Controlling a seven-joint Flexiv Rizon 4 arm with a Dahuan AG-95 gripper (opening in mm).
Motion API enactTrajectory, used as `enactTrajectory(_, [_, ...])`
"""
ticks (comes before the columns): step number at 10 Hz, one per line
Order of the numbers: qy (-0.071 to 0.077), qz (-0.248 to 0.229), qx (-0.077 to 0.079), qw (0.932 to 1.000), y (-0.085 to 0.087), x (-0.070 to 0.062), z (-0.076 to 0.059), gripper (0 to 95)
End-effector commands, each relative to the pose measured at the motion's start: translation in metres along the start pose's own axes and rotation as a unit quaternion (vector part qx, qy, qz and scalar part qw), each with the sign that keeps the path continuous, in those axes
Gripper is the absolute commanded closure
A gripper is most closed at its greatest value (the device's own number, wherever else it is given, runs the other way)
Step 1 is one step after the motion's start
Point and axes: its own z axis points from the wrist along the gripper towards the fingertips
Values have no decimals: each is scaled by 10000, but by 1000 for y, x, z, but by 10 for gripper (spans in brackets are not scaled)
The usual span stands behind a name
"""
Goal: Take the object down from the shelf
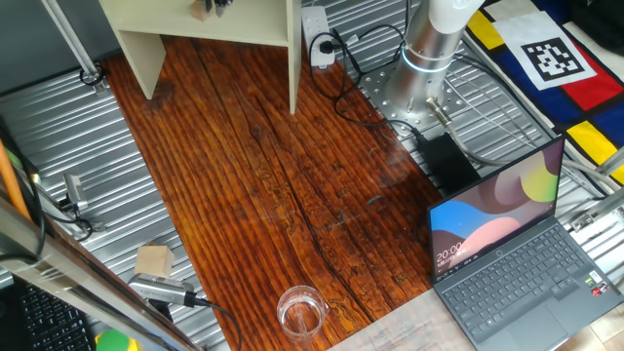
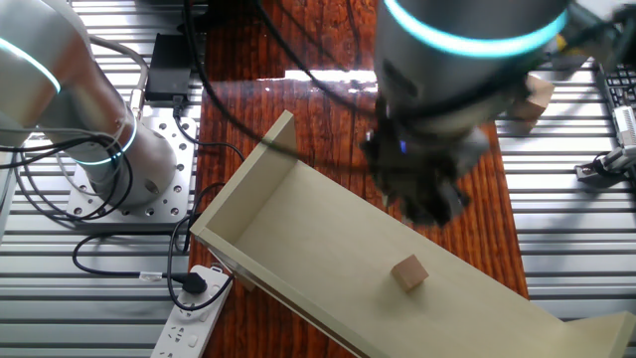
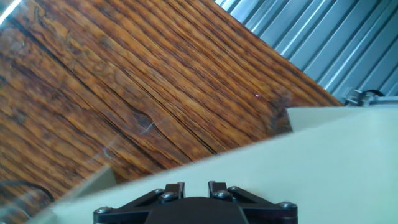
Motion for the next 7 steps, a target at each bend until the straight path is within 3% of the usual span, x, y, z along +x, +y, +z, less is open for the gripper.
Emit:
enactTrajectory(1, [8, -39, -1, 10000, -8, 5, 1, 760])
enactTrajectory(2, [25, -107, 2, 9999, -12, 9, 1, 760])
enactTrajectory(3, [77, -215, -10, 9997, -14, 11, 0, 570])
enactTrajectory(7, [124, -429, -29, 9990, -33, 30, 7, 570])
